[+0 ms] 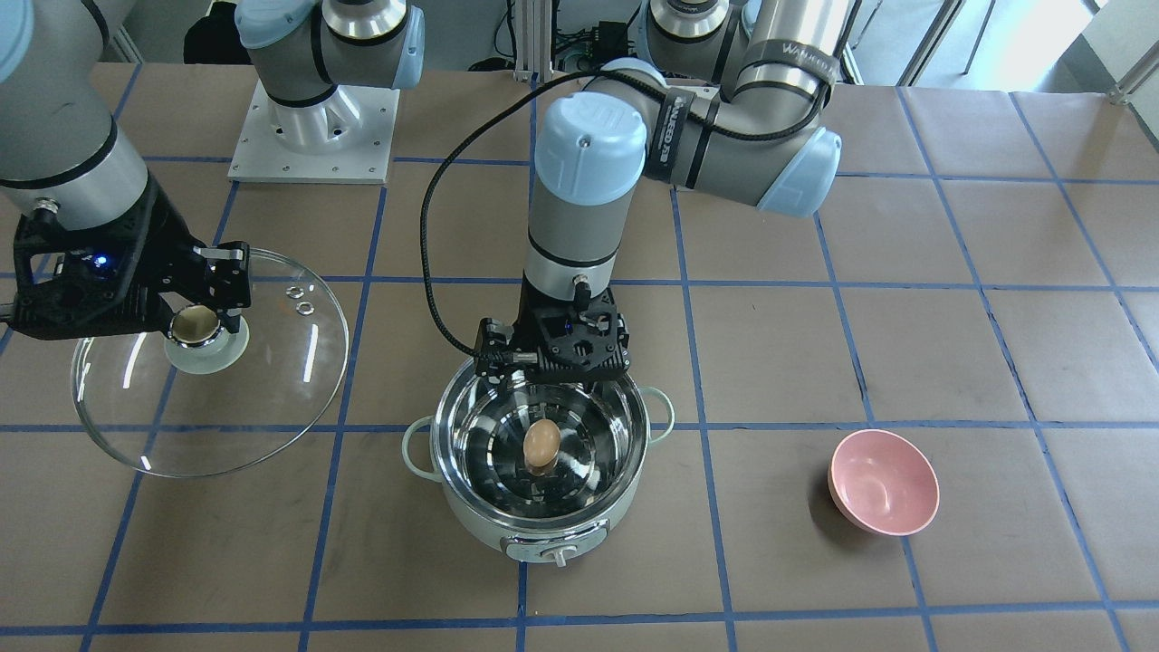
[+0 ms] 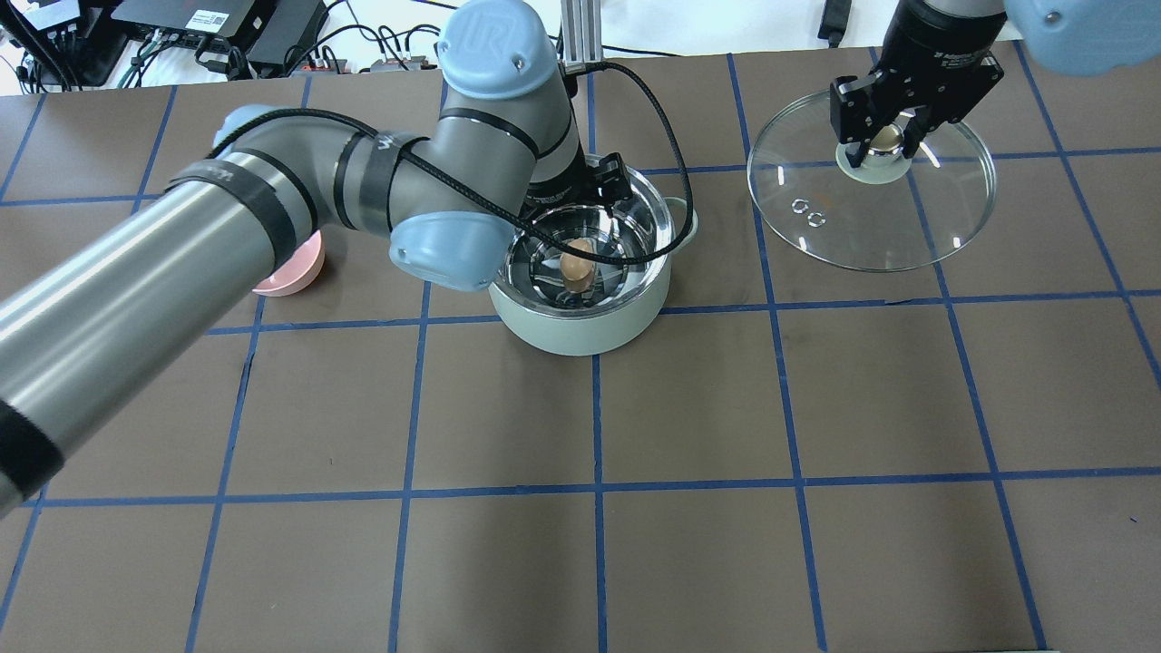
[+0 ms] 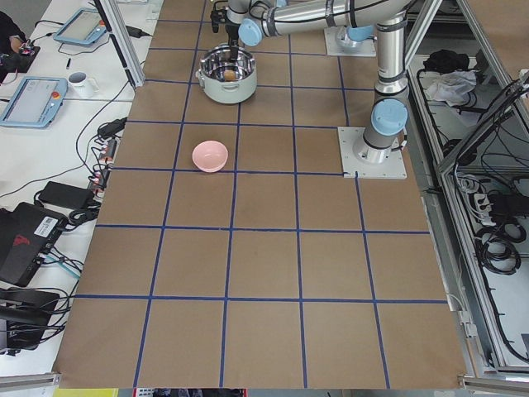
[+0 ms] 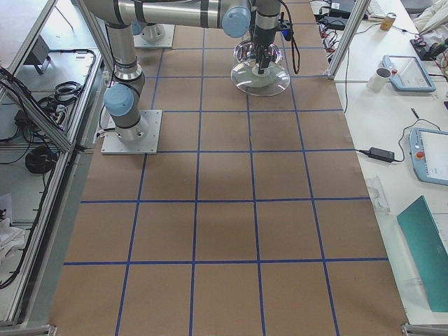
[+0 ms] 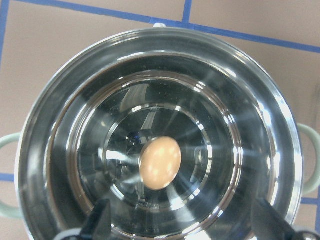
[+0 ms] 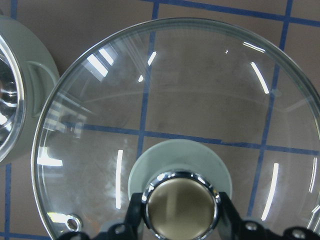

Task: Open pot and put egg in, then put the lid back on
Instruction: 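Release the egg into the pot and raise the left gripper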

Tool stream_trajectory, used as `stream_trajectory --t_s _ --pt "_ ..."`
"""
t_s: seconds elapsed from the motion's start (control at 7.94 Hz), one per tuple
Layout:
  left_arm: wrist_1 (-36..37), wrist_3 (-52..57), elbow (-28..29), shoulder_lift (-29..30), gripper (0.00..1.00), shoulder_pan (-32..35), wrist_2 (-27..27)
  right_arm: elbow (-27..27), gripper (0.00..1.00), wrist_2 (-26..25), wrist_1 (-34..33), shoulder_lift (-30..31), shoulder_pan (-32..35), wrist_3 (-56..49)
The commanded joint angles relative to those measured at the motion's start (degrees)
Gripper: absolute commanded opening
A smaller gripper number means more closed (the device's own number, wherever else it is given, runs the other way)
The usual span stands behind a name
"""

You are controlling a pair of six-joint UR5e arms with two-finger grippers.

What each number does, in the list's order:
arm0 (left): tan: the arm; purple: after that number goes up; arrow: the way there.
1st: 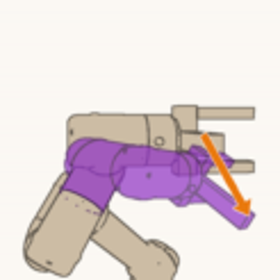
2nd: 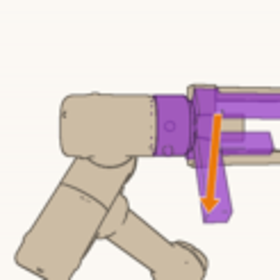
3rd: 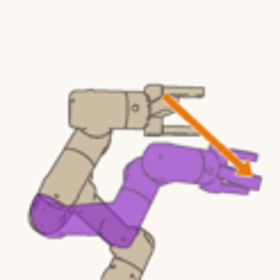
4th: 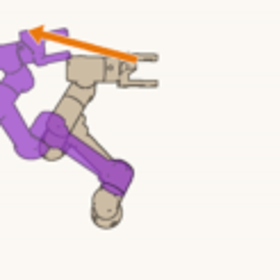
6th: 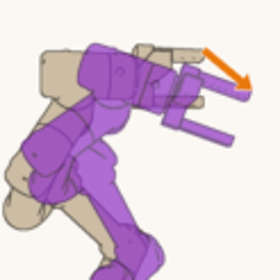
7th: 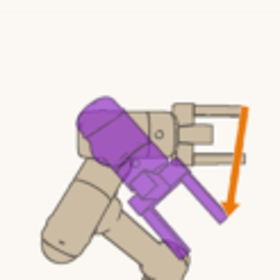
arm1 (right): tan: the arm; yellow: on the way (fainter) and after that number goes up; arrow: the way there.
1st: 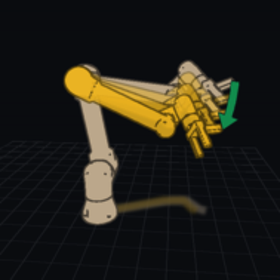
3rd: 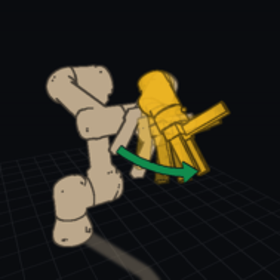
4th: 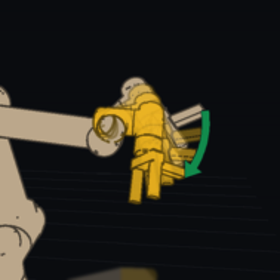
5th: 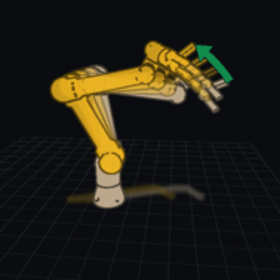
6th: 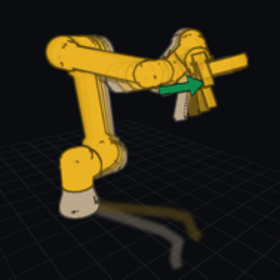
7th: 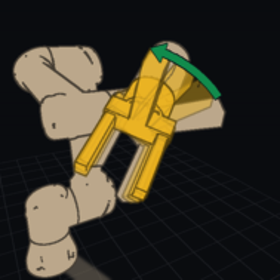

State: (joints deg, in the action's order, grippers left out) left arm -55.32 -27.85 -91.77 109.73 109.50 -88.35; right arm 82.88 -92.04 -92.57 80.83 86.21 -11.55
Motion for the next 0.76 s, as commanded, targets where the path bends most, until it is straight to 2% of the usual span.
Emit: stream_trajectory --t_s 0.0,0.38,0.63 --pt "-16.1 1.3 0.7 -9.6 1.00 -4.1 0.2 0.0 0.16 0.3 -2.1 -0.1 4.8 4.9" --pt "-32.8 15.1 1.8 -17.4 1.00 -13.0 0.9 0.1 0.17 0.5 -8.0 -2.9 11.8 15.5" --pt "-36.8 21.4 3.2 -18.4 1.00 -17.7 1.1 -0.2 0.17 1.7 -11.8 -5.5 16.5 21.6"
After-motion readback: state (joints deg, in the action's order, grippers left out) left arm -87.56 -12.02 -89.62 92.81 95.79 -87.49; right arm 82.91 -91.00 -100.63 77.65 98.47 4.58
